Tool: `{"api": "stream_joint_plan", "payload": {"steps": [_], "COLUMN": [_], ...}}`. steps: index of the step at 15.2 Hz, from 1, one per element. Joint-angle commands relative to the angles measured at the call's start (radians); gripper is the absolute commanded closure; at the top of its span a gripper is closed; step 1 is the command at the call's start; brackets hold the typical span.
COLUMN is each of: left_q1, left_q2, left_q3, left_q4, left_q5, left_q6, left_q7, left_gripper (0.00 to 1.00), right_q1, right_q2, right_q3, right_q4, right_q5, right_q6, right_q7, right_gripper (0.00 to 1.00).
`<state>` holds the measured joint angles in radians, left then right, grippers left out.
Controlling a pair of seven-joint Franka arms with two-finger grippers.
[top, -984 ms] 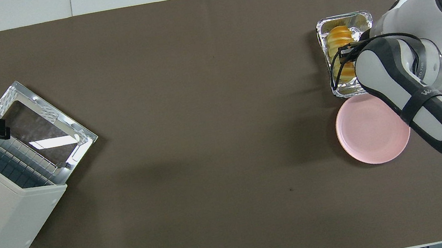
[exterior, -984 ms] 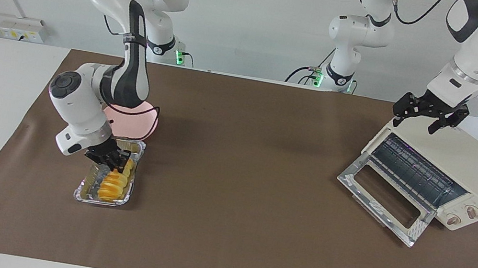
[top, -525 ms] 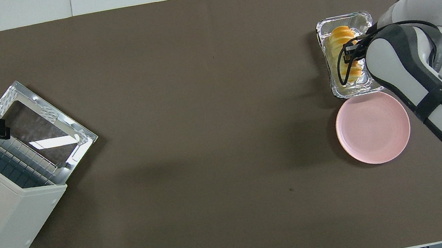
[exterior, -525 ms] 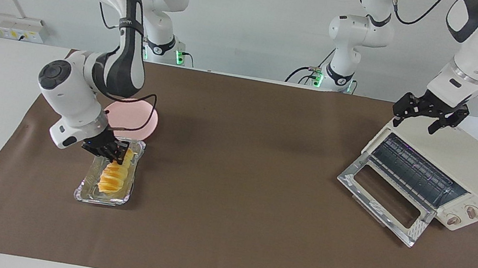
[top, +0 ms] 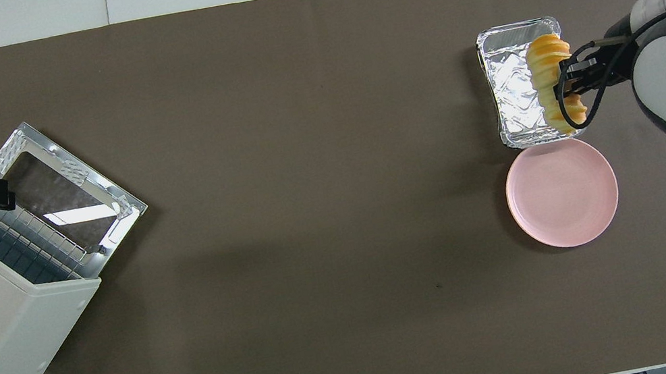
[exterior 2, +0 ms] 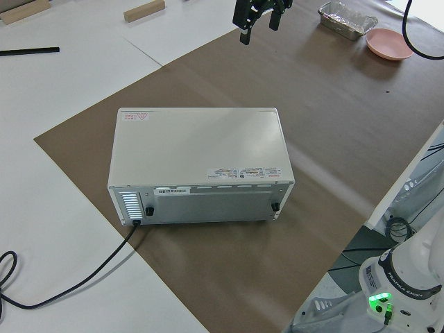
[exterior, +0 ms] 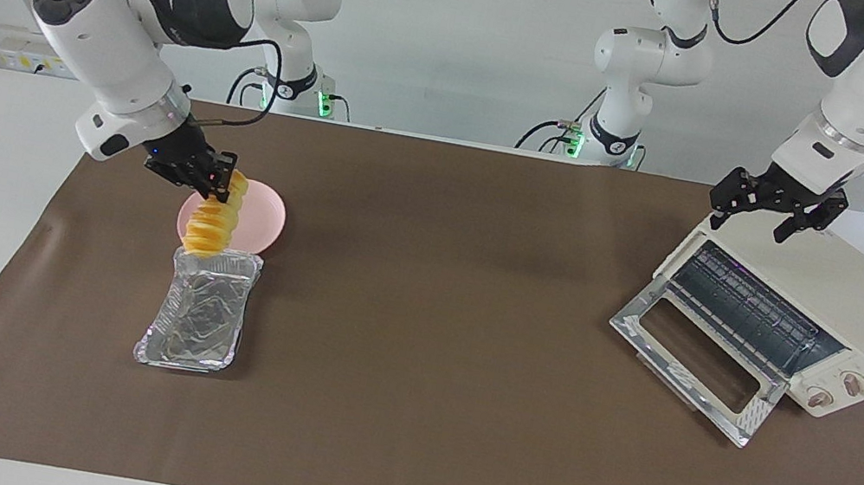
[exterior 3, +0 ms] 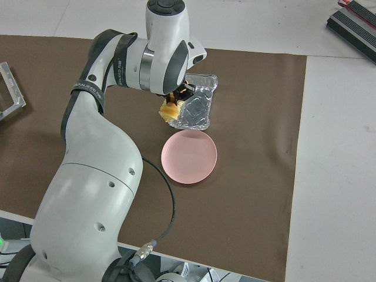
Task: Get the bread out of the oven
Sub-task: 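Move the bread onto the pink plate with the right gripper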
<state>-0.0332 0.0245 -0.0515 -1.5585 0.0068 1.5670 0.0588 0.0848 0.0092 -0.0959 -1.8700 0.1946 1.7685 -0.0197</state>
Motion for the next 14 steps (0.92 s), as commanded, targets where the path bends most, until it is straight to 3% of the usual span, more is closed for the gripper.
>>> {"api": "stream_joint_plan", "payload": {"steps": [1, 7, 14], "left_q1": [0.01, 0.01, 0.01], "left_q2": [-0.026, -0.026, -0.026], "left_q3": [-0.004, -0.004, -0.004], "left_q4": [-0.025, -0.025, -0.025], "left_q5": [-0.021, -0.021, -0.021], "left_q6": [0.005, 0.005, 0.005], "left_q7": [-0.008, -0.008, -0.008], "left_gripper": [0.0, 0.0, 0.0], "right_q1": [-0.003, -0.014, -0.048], "right_q2": [-0.13, -0.221, -0.178], "right_q3": [0.01, 0.008, 0.01], "right_q4": [-0.207, -0.429, -0.56], "right_q5": [-0.021, -0.029, -0.029], "right_q6": [0.045, 0.187, 0.41], "right_q7": [0.018, 0.01, -0.109], "right_gripper": [0.78, 0.78, 0.78]}}
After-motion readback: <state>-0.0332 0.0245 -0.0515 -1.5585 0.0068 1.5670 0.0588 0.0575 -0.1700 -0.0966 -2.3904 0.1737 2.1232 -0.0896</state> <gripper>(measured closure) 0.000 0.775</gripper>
